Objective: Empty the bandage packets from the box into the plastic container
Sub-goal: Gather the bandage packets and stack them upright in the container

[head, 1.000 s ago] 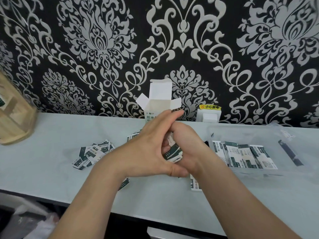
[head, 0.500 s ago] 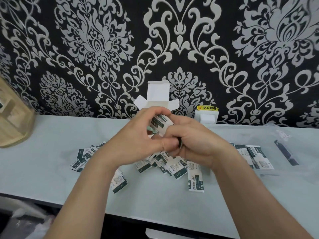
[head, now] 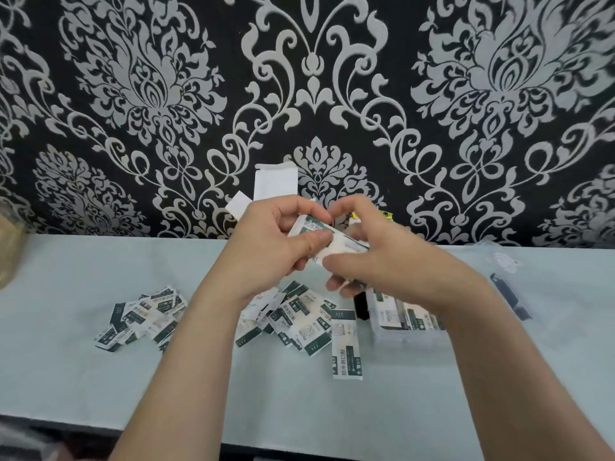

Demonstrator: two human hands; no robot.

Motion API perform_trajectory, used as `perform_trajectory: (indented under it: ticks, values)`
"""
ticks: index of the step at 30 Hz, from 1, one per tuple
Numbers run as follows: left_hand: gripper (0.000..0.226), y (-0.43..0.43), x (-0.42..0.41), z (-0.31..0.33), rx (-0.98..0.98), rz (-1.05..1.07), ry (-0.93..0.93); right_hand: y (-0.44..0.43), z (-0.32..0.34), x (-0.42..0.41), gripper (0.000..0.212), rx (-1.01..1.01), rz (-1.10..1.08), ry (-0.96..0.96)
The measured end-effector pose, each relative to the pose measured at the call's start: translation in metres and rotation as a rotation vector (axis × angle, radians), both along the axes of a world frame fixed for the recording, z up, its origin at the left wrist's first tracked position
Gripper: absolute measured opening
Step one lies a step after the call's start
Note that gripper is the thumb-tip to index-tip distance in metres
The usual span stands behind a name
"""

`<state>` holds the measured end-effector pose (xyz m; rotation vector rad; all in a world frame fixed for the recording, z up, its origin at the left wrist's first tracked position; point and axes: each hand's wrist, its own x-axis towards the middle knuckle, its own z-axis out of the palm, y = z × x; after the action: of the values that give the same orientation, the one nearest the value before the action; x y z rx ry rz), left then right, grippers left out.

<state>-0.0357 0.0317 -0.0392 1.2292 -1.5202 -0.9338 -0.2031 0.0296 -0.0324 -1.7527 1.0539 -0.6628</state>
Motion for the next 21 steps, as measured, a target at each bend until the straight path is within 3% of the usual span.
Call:
perform_trajectory:
  ticks: [3,7,9,13,16,21]
  values:
    - [0.012,-0.009,-0.015,-0.003,0.033,0.101,0.013,0.001,-0.005,-0.01,0.035,-0.492,-0.15,0.39]
    - [0.009,-0.015,-0.042,-0.005,0.168,0.073,0.059,0.002,-0.013,-0.03,0.032,-0.609,-0.21,0.506]
    - [0.01,-0.015,-0.052,-0.005,0.233,0.028,0.124,0.0,-0.015,-0.043,0.029,-0.567,-0.233,0.468]
    - [0.035,-0.012,-0.064,-0.007,0.314,-0.196,0.332,-0.002,-0.017,-0.067,0.024,-0.221,-0.219,0.056]
    - [0.037,-0.016,-0.074,-0.011,0.281,-0.221,0.444,-0.004,-0.018,-0.08,0.021,0.005,-0.138,-0.167]
    - [0.023,-0.029,-0.087,-0.022,0.295,-0.128,0.422,-0.012,-0.023,-0.095,0.019,0.061,-0.167,-0.151]
